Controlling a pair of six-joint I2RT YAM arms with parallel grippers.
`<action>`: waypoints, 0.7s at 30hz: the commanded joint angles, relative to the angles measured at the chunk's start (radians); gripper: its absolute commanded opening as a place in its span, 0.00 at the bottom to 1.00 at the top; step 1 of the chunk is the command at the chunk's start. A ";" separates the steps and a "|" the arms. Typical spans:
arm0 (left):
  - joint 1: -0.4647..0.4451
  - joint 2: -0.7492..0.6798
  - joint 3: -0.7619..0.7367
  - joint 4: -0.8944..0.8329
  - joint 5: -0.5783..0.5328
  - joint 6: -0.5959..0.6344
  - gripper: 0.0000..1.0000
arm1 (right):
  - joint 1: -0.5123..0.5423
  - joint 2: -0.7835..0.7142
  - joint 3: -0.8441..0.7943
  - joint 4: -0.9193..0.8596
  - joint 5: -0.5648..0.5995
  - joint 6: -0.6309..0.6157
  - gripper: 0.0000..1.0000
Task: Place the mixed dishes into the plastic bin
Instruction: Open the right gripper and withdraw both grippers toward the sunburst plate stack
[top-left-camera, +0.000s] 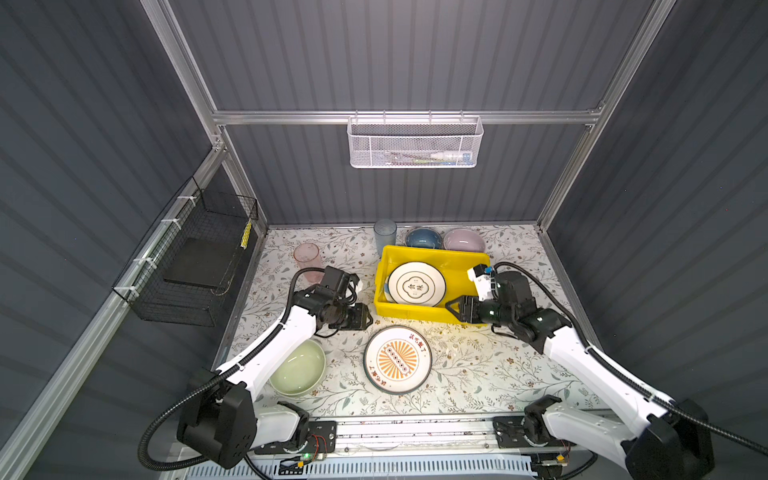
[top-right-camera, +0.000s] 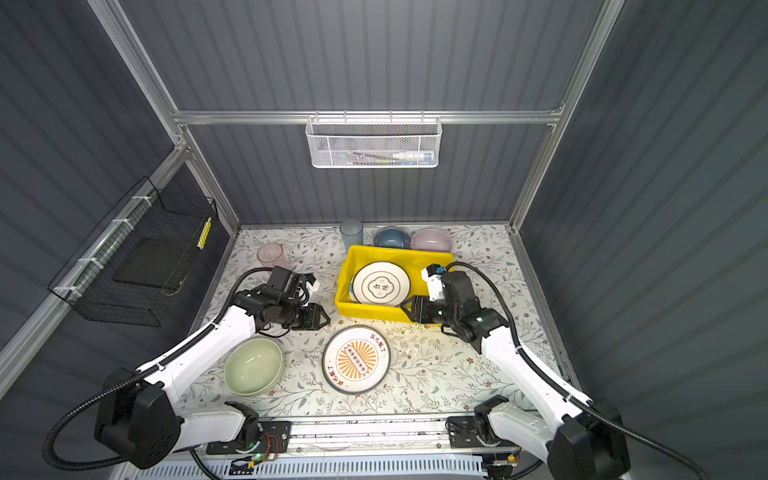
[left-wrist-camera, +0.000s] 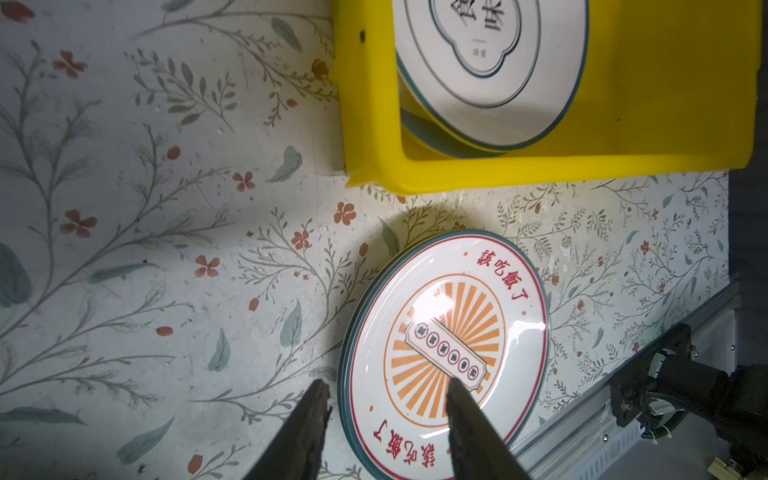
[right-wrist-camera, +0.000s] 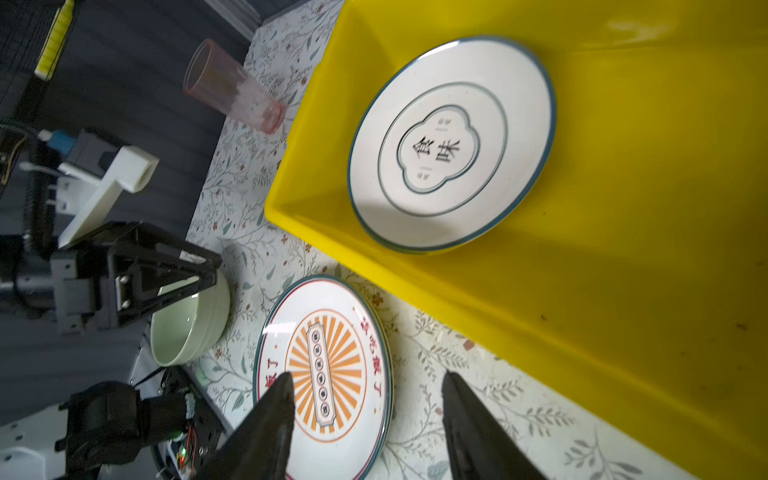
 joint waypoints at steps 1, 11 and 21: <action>-0.006 -0.021 -0.061 -0.021 0.031 -0.023 0.46 | 0.052 -0.053 -0.068 -0.036 0.014 0.039 0.56; -0.007 -0.056 -0.211 0.072 0.081 -0.105 0.39 | 0.206 -0.036 -0.243 0.101 0.104 0.191 0.47; -0.016 -0.035 -0.260 0.128 0.082 -0.130 0.32 | 0.268 0.074 -0.258 0.172 0.147 0.246 0.39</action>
